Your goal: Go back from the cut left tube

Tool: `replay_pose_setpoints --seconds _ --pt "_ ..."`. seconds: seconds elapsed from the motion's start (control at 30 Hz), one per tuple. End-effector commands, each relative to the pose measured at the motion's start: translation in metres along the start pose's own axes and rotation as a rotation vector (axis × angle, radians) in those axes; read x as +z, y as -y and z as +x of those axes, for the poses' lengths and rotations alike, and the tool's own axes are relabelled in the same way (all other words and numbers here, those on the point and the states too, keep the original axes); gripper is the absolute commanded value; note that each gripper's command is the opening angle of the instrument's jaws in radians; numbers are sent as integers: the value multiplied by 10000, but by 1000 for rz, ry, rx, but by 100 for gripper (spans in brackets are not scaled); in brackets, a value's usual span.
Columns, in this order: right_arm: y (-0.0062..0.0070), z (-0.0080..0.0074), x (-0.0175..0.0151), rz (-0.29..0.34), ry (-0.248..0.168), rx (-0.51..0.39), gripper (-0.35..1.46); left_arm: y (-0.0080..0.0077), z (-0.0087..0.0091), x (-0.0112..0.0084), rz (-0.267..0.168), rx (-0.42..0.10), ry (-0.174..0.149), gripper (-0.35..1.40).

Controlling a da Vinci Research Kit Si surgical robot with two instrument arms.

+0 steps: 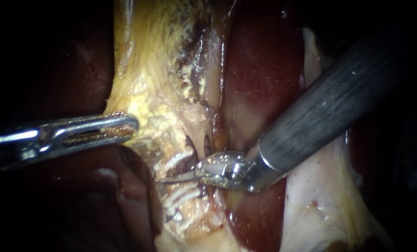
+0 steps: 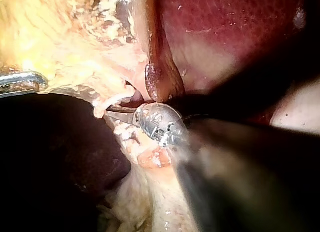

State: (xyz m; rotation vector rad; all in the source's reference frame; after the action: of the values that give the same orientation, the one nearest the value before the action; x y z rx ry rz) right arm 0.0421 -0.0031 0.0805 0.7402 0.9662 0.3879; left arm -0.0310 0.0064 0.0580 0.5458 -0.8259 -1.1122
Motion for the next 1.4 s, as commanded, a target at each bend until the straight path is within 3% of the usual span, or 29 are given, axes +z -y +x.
replay_pose_setpoints --seconds 0.03,0.13,0.17,0.27,0.3,0.4,0.8,0.87,1.13,1.3,1.4 --pt "1 0 0 4 1 8 -35 0 0 0 0 0 0 -35" --pt "2 0 0 5 1 8 -30 -1 0 0 1 0 0 -35" --pt "3 0 0 6 1 8 -6 -1 0 0 1 0 -1 -35" --pt "3 0 -1 10 -1 8 27 -2 0 0 1 1 -1 -35" --pt "3 0 -2 4 -2 8 49 -2 0 -1 1 1 -1 -35" --pt "2 0 -3 -13 -7 8 79 -2 0 -1 1 1 -1 -35" --pt "5 -1 -8 -13 -7 8 98 -4 0 -1 -1 1 0 -35" --pt "7 -2 -10 -12 -6 7 108 -6 0 -1 -3 1 1 -35" --pt "20 -11 -27 -7 -7 -213 135 -19 0 -1 -8 3 4 -35" --pt "21 -12 -51 -54 -17 -379 143 -24 0 -2 -9 4 5 -35" --pt "21 -6 -79 -87 -30 -426 143 -27 -1 -2 -11 5 6 -35"
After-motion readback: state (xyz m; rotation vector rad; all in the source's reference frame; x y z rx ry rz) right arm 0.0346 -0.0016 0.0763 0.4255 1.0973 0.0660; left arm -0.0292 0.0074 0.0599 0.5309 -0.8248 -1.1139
